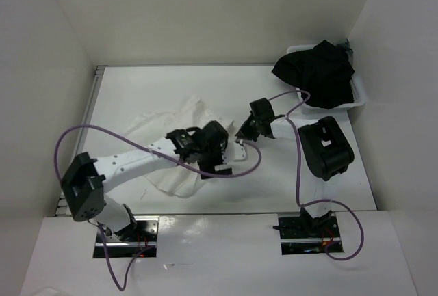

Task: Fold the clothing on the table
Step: Flatten the skirt out

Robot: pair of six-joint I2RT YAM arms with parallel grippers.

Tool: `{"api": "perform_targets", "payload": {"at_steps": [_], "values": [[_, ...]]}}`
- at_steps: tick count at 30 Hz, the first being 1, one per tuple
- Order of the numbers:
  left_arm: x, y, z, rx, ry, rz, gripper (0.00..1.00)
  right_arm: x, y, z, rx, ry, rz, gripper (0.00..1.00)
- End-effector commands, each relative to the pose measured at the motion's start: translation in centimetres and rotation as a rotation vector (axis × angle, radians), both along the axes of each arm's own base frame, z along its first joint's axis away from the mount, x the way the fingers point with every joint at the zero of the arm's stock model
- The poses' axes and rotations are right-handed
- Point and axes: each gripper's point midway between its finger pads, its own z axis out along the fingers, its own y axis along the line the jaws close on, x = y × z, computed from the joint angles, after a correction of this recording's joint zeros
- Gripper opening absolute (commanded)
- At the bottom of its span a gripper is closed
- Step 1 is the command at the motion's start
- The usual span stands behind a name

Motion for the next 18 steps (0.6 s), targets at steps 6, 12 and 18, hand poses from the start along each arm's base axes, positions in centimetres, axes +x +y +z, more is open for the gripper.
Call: {"api": "perform_targets", "payload": {"at_steps": [6, 12, 18], "values": [[-0.9, 1.6, -8.1, 0.16, -0.002, 0.194, 1.0, -1.6, -0.8, 1.8, 0.053, 0.014, -0.054, 0.0], [1.0, 2.5, -11.3, 0.223, -0.085, 0.361, 1.0, -2.2, -1.0, 2.9, 0.074, -0.016, -0.061, 0.0], [-1.2, 4.7, -14.0, 0.295, 0.0, 0.302, 0.25, -2.2, -1.6, 5.0, 0.062, -0.064, -0.074, 0.0]]}}
